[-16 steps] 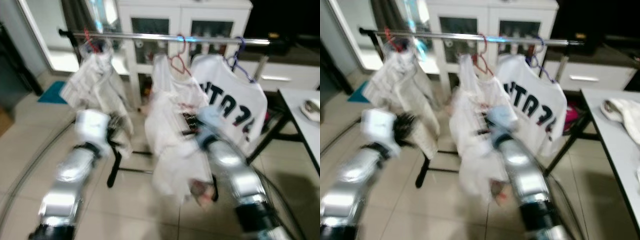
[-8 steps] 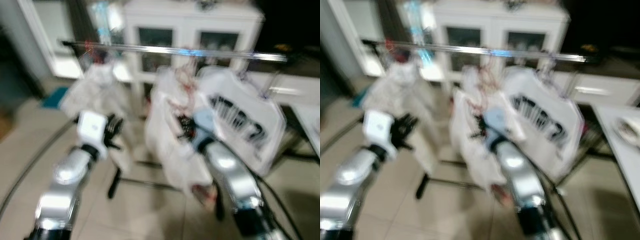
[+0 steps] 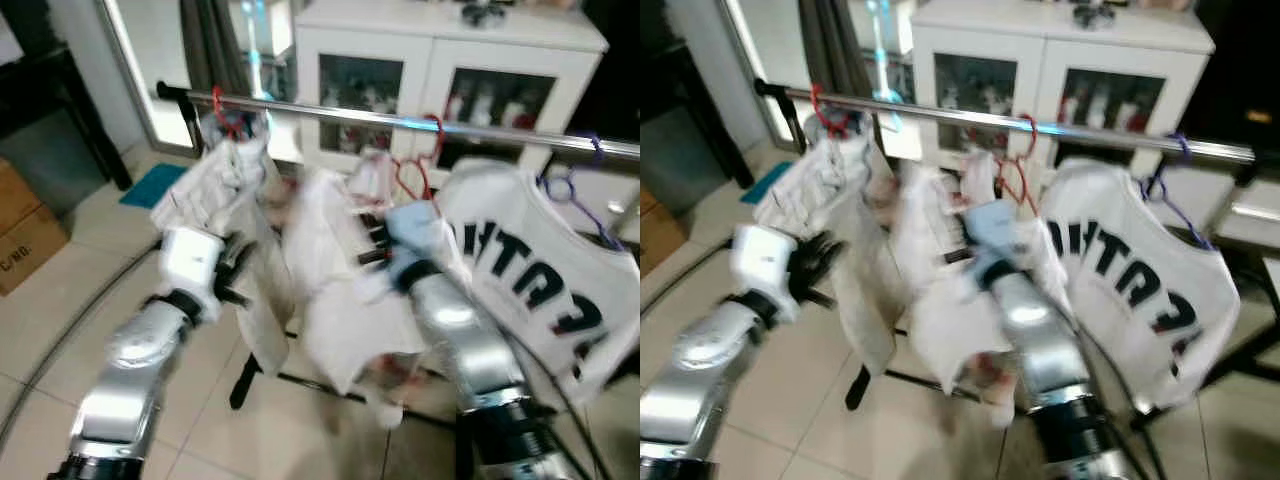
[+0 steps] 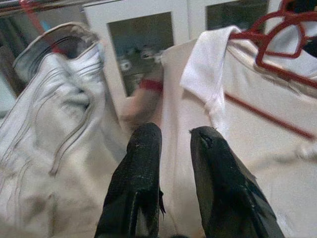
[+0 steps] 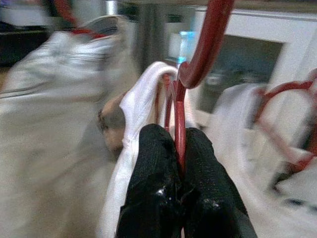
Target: Hang hanger
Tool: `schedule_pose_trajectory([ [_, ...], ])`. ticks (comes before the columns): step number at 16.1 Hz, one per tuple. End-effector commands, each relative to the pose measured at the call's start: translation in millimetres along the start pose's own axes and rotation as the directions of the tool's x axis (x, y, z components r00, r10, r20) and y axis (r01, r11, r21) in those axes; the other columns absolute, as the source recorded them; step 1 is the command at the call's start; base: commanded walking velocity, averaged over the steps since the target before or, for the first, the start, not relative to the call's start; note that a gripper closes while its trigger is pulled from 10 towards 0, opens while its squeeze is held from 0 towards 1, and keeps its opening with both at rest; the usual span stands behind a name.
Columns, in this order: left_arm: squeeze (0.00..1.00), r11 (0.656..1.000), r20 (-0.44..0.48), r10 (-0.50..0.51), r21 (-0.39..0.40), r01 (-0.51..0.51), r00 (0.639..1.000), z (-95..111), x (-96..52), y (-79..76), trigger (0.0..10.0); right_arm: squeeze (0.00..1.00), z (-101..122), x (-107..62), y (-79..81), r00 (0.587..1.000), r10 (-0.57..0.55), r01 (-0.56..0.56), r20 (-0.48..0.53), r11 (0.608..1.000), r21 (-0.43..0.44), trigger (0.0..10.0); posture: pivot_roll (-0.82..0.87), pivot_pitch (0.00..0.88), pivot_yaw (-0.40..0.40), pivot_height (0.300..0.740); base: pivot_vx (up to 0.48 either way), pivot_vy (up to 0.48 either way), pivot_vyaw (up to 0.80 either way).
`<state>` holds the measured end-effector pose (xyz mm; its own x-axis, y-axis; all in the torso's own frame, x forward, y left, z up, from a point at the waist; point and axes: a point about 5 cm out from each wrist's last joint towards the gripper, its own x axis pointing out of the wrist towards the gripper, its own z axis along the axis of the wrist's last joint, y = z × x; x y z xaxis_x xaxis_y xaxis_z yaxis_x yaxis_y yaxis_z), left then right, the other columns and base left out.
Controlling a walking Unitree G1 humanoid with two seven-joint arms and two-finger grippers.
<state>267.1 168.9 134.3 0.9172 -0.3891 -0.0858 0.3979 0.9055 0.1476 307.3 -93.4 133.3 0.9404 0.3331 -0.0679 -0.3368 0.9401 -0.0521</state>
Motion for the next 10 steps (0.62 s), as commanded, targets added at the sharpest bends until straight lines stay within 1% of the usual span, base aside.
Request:
schedule_pose_trajectory([
  [1,0.0,0.999,0.0,0.023,0.022,-0.023,1.0,2.8,-2.9,8.3,10.0,0.0,21.7,6.0,12.9,0.997,0.039,-0.038,0.071,0.999,-0.003,10.0,0.07,0.0,0.027,0.74,0.398,0.0,0.0],
  [4,0.0,1.0,0.0,0.018,0.02,-0.018,1.0,2.6,-2.1,6.2,10.0,0.0,26.8,10.0,16.2,0.997,0.026,-0.028,0.07,0.999,0.023,10.0,0.07,0.0,0.027,0.74,0.379,0.0,0.0],
  [5,0.0,1.0,0.009,0.003,-0.001,-0.003,1.0,3.5,-1.9,4.4,10.0,0.0,29.0,12.4,16.2,0.998,0.015,-0.017,0.066,0.999,0.032,10.0,0.07,0.0,0.027,0.74,0.0,0.0,0.0],
  [7,0.0,0.998,0.016,-0.063,0.011,0.063,0.998,5.8,-2.9,-0.6,10.0,0.0,37.3,19.7,17.2,0.998,0.011,-0.012,0.066,1.0,0.022,10.0,0.07,0.0,0.03,0.74,0.0,0.0,0.0],
  [8,0.0,0.993,0.037,-0.122,0.009,0.121,0.992,8.4,-6.0,-4.0,10.0,0.0,43.1,24.2,19.2,0.997,0.022,-0.022,0.071,1.0,0.003,10.0,0.07,0.0,0.03,0.74,0.0,0.0,0.0],
  [9,0.0,0.987,0.049,-0.162,0.007,0.162,0.986,10.8,-8.2,-5.0,10.0,0.0,47.6,29.0,20.2,0.997,0.025,-0.025,0.072,1.0,0.008,10.0,0.07,0.0,0.03,0.74,0.0,0.0,0.0],
  [10,0.0,0.985,0.052,-0.175,0.007,0.175,0.983,11.8,-8.9,-4.8,10.0,0.0,49.2,31.6,20.5,0.997,0.026,-0.026,0.069,1.0,0.013,10.0,0.07,0.0,0.028,0.74,0.0,0.0,0.0],
])
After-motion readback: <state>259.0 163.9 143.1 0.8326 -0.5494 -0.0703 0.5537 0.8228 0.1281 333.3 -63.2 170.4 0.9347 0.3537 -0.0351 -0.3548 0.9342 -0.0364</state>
